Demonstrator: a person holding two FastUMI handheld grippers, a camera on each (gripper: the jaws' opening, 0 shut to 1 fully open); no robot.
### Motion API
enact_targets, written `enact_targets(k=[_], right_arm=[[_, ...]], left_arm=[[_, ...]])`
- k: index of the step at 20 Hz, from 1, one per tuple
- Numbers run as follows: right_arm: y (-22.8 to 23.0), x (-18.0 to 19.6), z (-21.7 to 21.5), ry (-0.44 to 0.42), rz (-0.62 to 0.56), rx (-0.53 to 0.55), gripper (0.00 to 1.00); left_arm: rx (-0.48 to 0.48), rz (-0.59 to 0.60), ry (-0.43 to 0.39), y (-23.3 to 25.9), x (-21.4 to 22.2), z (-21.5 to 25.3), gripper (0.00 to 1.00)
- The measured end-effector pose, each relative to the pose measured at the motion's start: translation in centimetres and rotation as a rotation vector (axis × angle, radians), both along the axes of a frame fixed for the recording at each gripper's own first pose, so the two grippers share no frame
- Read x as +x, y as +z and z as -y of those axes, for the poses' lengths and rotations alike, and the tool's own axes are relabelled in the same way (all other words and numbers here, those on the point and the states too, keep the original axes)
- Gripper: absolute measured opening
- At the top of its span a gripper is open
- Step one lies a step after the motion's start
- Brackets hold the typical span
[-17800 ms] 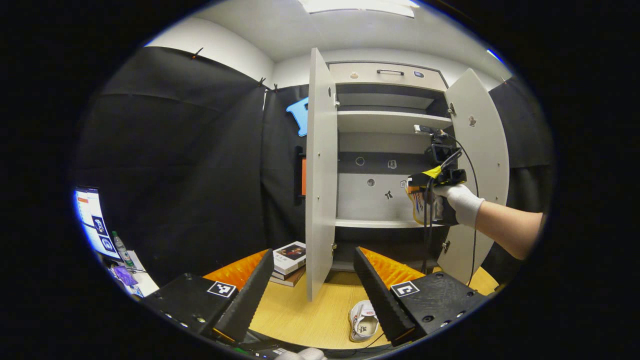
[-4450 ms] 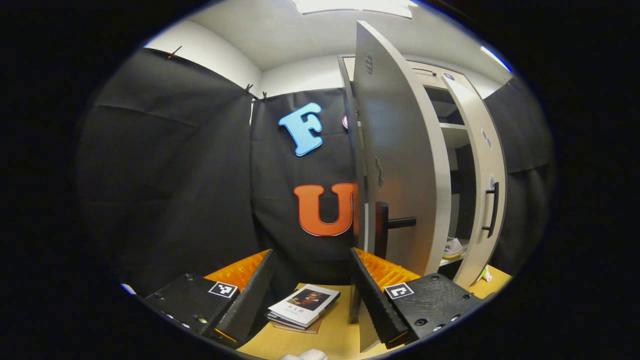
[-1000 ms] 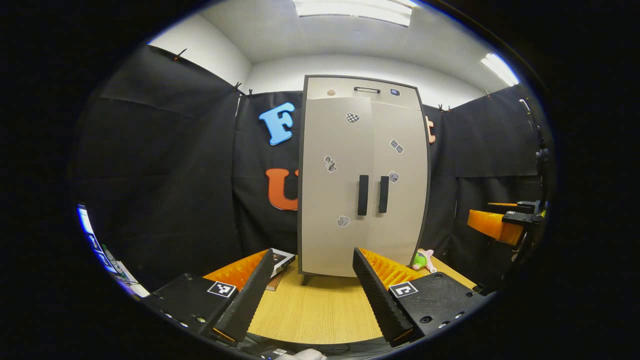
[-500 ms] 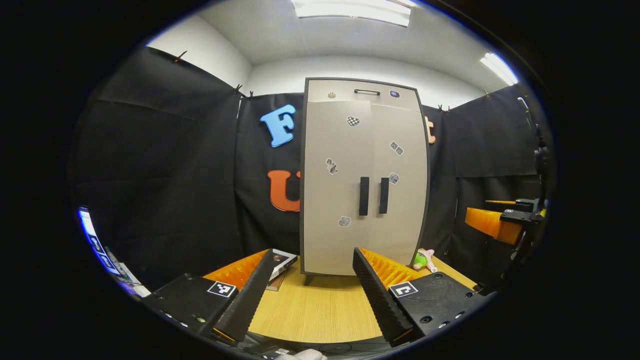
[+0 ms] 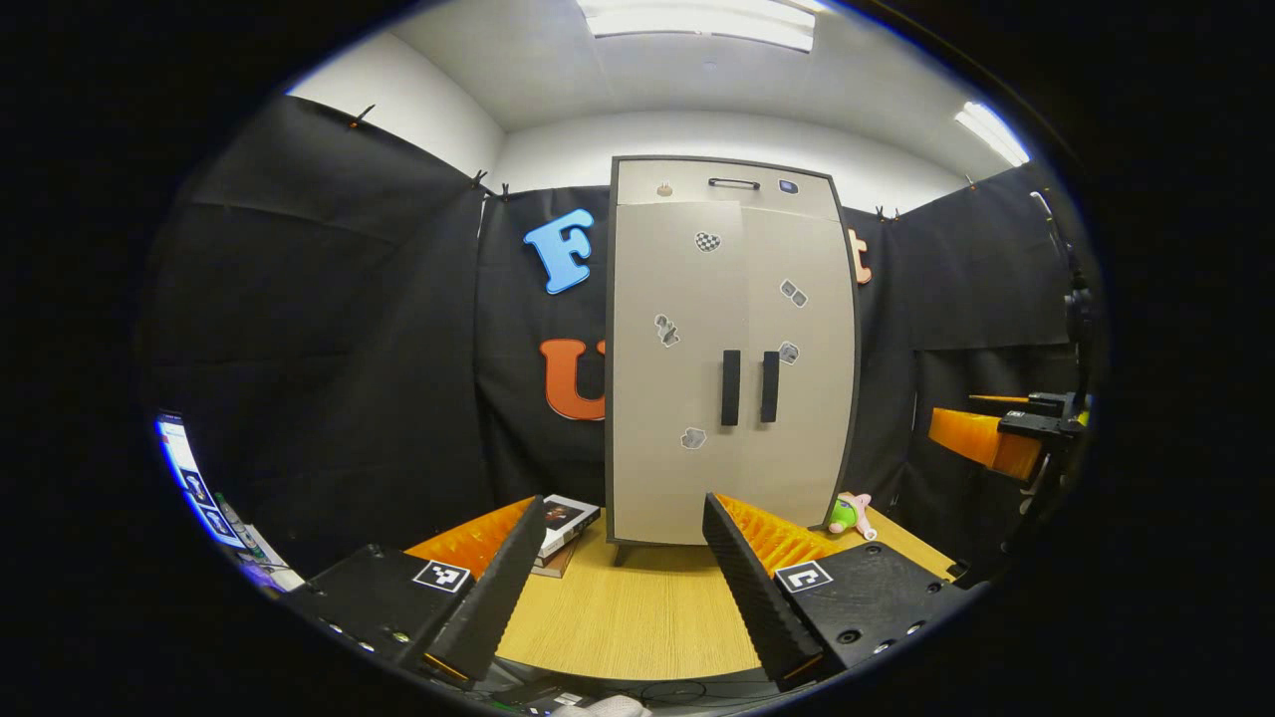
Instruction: Grab one shoe with the right hand and put it into the shoe cabinet, grab the other shoe with the left hand and put it into the shoe cabinet; then close the right door with the right hand and the left door with the left hand.
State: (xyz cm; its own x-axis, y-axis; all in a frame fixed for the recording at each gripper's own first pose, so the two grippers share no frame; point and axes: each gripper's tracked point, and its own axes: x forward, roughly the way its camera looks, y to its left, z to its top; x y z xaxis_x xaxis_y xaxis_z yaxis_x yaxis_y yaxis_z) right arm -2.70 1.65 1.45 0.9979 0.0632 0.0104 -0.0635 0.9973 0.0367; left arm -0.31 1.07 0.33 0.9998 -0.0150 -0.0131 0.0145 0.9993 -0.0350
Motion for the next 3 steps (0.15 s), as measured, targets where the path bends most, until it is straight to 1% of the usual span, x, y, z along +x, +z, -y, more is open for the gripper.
enact_targets(k=[3], right_arm=[[0.15, -0.12, -0.10, 0.001, 0.004, -0.002, 0.99]], left_arm=[[-0.004, 0.008, -0.002, 0.14, 0.10, 0.14, 0.95]])
